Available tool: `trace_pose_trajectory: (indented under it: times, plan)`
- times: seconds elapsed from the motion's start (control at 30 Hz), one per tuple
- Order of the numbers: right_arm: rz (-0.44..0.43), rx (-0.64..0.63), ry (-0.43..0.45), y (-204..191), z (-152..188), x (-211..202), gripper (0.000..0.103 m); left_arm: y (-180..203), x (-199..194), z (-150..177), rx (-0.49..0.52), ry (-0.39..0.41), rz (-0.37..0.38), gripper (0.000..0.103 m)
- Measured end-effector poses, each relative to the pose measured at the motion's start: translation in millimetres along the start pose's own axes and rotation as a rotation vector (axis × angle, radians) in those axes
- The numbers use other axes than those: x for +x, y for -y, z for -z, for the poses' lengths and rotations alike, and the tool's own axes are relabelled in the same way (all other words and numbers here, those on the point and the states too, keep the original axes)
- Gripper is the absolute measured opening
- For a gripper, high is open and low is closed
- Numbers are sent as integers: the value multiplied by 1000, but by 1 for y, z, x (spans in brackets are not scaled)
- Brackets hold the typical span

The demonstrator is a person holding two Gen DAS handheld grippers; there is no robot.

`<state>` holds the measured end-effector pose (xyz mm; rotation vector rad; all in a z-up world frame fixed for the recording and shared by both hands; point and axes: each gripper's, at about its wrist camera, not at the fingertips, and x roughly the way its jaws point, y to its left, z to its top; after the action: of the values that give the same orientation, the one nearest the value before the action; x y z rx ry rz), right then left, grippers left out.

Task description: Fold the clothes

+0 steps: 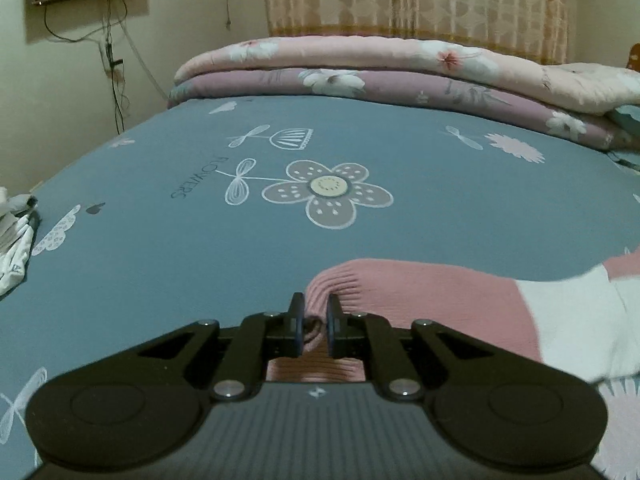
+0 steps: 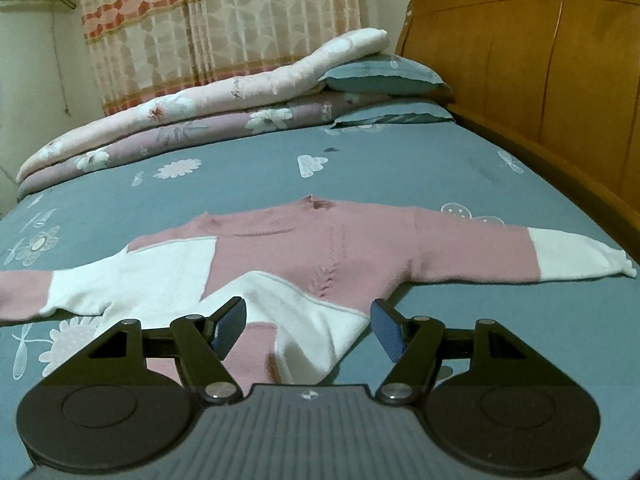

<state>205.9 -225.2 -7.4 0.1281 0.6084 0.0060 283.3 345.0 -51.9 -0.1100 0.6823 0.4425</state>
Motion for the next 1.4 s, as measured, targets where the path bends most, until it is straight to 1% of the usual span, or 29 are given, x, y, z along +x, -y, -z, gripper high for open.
trace_pose_trajectory:
  times: [0.1, 0.23, 0.33, 0.4, 0.43, 0.47, 0.53, 0.6, 0.7, 0.77, 0.9, 1.0, 1.1, 1.17, 1.23, 1.27, 1.3, 1.4]
  plan:
    - [6, -11, -7, -2, 0, 2, 73, -3, 6, -4, 0, -38, 7, 8]
    - [19, -35, 1, -2, -1, 4, 73, -9, 17, 1, 5, -83, -19, 9]
    - [13, -18, 0, 0, -1, 7, 73, -15, 31, 10, -30, -136, -30, 9]
    - [5, -12, -4, 0, 0, 8, 73, -18, 35, 14, -49, -153, -44, 11]
    - [4, -16, -6, 0, 1, 9, 73, -21, 36, 13, -64, -154, -51, 17]
    - [4, -20, -8, 0, 1, 9, 73, -23, 36, 13, -80, -155, -58, 20]
    - [3, -25, -7, 1, 1, 8, 75, -29, 35, 10, -110, -155, -82, 20]
    - [0, -20, 0, 4, 2, 7, 78, -31, 26, 3, -120, -141, -89, 25]
    - [-13, 2, 1, 7, 3, 9, 78, -12, 11, -4, -69, -112, -12, 33]
    - [-17, 15, -1, 8, 4, 13, 78, 13, 5, -8, -16, -102, 54, 42]
    - [-35, 28, -11, 6, 7, 20, 78, 86, 8, -10, 113, -113, 198, 43]
    - [-27, 7, -14, 5, 8, 23, 78, 144, 15, -1, 175, -127, 285, 46]
    - [-14, -5, -16, 8, 10, 25, 78, 183, 27, 14, 199, -126, 278, 46]
    - [-9, -2, -20, 14, 11, 28, 78, 192, 38, 24, 187, -130, 226, 46]
    - [-6, 9, -21, 21, 13, 31, 79, 179, 47, 33, 136, -138, 181, 46]
    - [-4, 18, -19, 25, 15, 32, 79, 168, 48, 34, 109, -124, 178, 46]
    - [-3, 26, -17, 29, 16, 33, 79, 156, 46, 35, 92, -118, 173, 46]
    - [1, 54, -23, 41, 22, 40, 81, 130, 42, 33, 65, -141, 113, 46]
